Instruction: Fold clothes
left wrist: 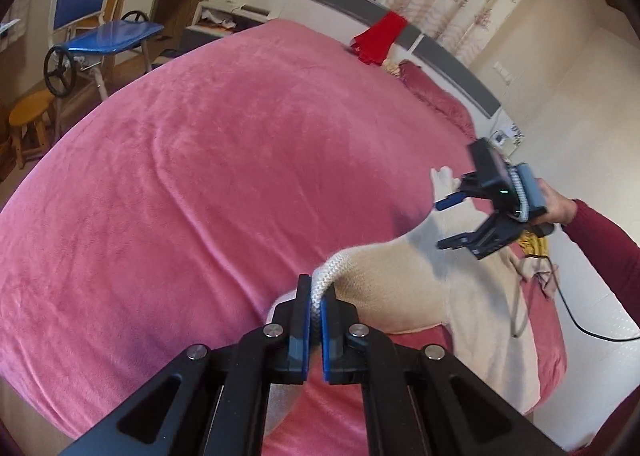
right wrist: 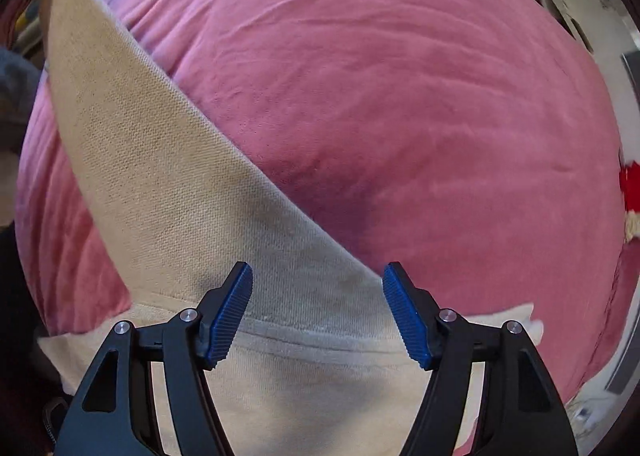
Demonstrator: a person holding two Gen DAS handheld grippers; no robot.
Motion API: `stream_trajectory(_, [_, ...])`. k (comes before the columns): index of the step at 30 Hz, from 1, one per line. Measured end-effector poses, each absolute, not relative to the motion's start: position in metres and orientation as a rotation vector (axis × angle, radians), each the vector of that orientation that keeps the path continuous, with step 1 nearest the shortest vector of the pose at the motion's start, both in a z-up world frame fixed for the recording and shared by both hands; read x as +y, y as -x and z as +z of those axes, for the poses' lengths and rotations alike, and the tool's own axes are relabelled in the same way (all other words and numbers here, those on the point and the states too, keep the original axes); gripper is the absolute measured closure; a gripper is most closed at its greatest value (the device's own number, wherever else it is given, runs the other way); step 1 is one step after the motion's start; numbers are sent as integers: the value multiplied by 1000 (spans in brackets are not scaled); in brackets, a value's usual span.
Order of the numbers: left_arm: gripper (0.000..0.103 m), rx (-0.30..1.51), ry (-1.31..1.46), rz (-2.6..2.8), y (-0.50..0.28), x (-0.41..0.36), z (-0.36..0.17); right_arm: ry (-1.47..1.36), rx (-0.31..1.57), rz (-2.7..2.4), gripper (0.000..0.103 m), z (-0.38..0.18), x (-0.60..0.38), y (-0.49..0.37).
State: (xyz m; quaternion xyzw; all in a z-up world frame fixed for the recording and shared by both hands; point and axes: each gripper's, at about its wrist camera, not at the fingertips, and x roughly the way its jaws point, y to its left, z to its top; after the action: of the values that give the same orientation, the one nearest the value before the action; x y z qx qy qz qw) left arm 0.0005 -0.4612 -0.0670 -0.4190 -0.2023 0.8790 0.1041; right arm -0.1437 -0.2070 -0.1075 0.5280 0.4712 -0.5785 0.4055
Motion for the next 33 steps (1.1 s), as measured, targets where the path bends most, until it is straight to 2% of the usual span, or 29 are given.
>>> stream_trajectory(2, [100, -596, 1196, 2600, -3, -459, -61, -1380, 1114, -1418, 32, -111, -212, 156])
stream_trajectory(9, [100, -590, 1054, 2634, -8, -461, -34, -1342, 1126, -1223, 32, -120, -225, 175])
stream_trajectory(10, [100, -586, 1045, 2638, -8, -460, -31, -1341, 1127, -1194, 30, -122, -226, 178])
stream_trajectory(18, [100, -576, 1043, 2662, -2, -462, -24, -1534, 1109, -1035, 30, -164, -225, 220])
stream_trajectory(20, [100, -587, 1057, 2658, -1, -464, -25, -1539, 1106, -1078, 57, -166, -218, 233])
stream_trajectory(21, [100, -594, 1065, 2657, 0, -465, -25, -1553, 1083, -1098, 90, -163, -213, 242])
stream_trajectory(22, [100, -598, 1071, 2661, 0, -467, -25, -1576, 1040, -1122, 99, -159, -206, 251])
stream_trajectory(28, [100, -673, 984, 2736, -2, -477, -13, -1485, 1153, -1284, 100, -153, -167, 260])
stream_trajectory(33, [100, -778, 936, 2813, -7, -502, 0, -1369, 1117, -1481, 100, -128, -149, 291])
